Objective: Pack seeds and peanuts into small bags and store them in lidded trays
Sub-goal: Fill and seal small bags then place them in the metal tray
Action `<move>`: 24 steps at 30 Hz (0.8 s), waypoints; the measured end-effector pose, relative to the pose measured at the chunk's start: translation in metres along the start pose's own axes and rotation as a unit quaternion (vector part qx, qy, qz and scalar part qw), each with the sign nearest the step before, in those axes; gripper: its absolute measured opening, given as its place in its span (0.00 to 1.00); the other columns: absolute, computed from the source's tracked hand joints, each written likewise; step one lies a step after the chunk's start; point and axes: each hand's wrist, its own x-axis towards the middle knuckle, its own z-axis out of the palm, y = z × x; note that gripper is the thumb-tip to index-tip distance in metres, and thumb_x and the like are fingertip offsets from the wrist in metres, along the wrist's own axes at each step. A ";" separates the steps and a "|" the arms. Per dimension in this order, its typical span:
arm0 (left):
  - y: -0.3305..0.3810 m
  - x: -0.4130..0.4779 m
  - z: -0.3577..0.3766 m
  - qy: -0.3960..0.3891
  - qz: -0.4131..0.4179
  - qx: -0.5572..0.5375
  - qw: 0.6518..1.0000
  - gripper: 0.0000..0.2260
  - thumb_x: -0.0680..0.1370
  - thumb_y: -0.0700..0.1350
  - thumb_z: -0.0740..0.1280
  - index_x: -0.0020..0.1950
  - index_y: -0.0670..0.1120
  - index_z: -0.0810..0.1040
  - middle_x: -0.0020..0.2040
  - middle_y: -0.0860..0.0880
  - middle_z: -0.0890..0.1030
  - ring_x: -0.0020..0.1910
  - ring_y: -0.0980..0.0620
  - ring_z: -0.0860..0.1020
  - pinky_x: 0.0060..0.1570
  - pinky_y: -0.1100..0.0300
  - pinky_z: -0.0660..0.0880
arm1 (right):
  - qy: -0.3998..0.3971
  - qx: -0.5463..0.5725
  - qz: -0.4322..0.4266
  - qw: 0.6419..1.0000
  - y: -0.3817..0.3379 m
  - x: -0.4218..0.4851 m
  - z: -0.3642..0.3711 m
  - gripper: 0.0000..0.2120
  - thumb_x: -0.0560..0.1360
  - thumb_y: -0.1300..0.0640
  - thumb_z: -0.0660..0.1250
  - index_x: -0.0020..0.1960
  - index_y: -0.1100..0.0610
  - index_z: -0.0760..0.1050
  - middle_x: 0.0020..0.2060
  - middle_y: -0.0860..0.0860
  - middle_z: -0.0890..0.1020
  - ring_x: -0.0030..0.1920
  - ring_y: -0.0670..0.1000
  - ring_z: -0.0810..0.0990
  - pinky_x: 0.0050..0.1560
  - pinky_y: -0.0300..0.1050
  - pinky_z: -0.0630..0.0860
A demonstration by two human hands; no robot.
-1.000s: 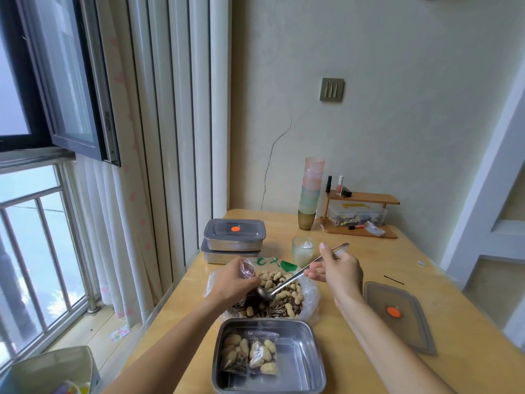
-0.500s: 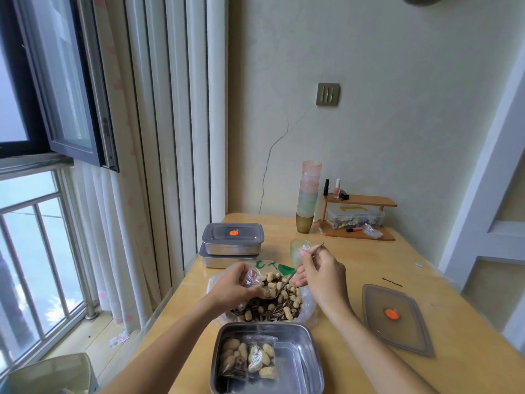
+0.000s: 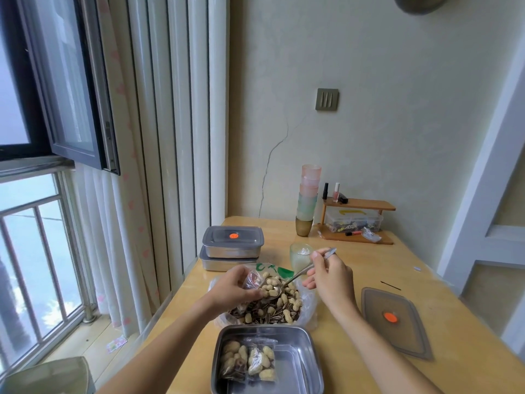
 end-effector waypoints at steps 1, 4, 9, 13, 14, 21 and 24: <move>0.000 0.000 0.001 0.006 -0.002 -0.002 1.000 0.18 0.73 0.47 0.79 0.57 0.47 0.76 0.53 0.45 0.83 0.51 0.47 0.82 0.51 0.55 0.81 | 0.007 0.000 0.008 1.000 -0.001 0.002 -0.003 0.11 0.86 0.57 0.60 0.48 0.58 0.77 0.32 0.54 0.84 0.26 0.47 0.83 0.29 0.34 0.77; 0.001 0.002 0.005 0.028 0.000 0.013 1.000 0.19 0.72 0.48 0.80 0.56 0.47 0.77 0.52 0.44 0.82 0.52 0.43 0.82 0.51 0.50 0.81 | 0.036 -0.005 0.010 0.999 -0.008 0.012 -0.016 0.14 0.86 0.56 0.58 0.48 0.60 0.78 0.31 0.54 0.83 0.25 0.47 0.82 0.28 0.35 0.77; 0.004 0.009 0.018 0.043 0.009 0.035 0.998 0.15 0.73 0.45 0.80 0.50 0.46 0.75 0.42 0.52 0.76 0.36 0.58 0.72 0.33 0.71 0.70 | 0.077 0.010 -0.011 0.997 -0.030 0.026 -0.036 0.15 0.86 0.54 0.58 0.45 0.56 0.78 0.27 0.52 0.82 0.26 0.48 0.82 0.32 0.43 0.78; 0.005 0.014 0.027 0.051 0.009 0.045 0.998 0.16 0.73 0.47 0.79 0.53 0.46 0.75 0.43 0.54 0.76 0.37 0.59 0.72 0.32 0.71 0.67 | 0.057 0.012 -0.058 0.997 -0.045 0.025 -0.038 0.13 0.86 0.55 0.59 0.46 0.57 0.77 0.30 0.53 0.82 0.25 0.49 0.82 0.27 0.40 0.75; 0.006 0.015 0.027 0.051 0.005 0.046 0.998 0.17 0.73 0.48 0.79 0.53 0.47 0.75 0.43 0.54 0.76 0.37 0.59 0.72 0.32 0.71 0.67 | 0.048 0.006 -0.082 0.995 -0.047 0.022 -0.036 0.12 0.85 0.55 0.60 0.46 0.57 0.77 0.30 0.53 0.82 0.25 0.49 0.82 0.27 0.41 0.75; 0.007 0.020 0.032 0.056 -0.022 -0.007 0.998 0.20 0.73 0.50 0.79 0.56 0.46 0.74 0.40 0.52 0.79 0.35 0.55 0.77 0.36 0.58 0.77 | -0.074 -0.083 -0.334 0.936 -0.064 0.000 -0.025 0.10 0.86 0.57 0.60 0.48 0.58 0.76 0.33 0.46 0.76 0.32 0.48 0.79 0.36 0.44 0.75; 0.007 0.017 0.032 0.060 -0.021 -0.029 0.998 0.20 0.74 0.49 0.79 0.59 0.46 0.73 0.45 0.47 0.82 0.39 0.52 0.81 0.42 0.51 0.82 | -0.062 -0.094 -0.405 0.907 -0.067 -0.002 -0.022 0.11 0.86 0.54 0.58 0.51 0.58 0.75 0.36 0.45 0.74 0.31 0.46 0.74 0.33 0.39 0.72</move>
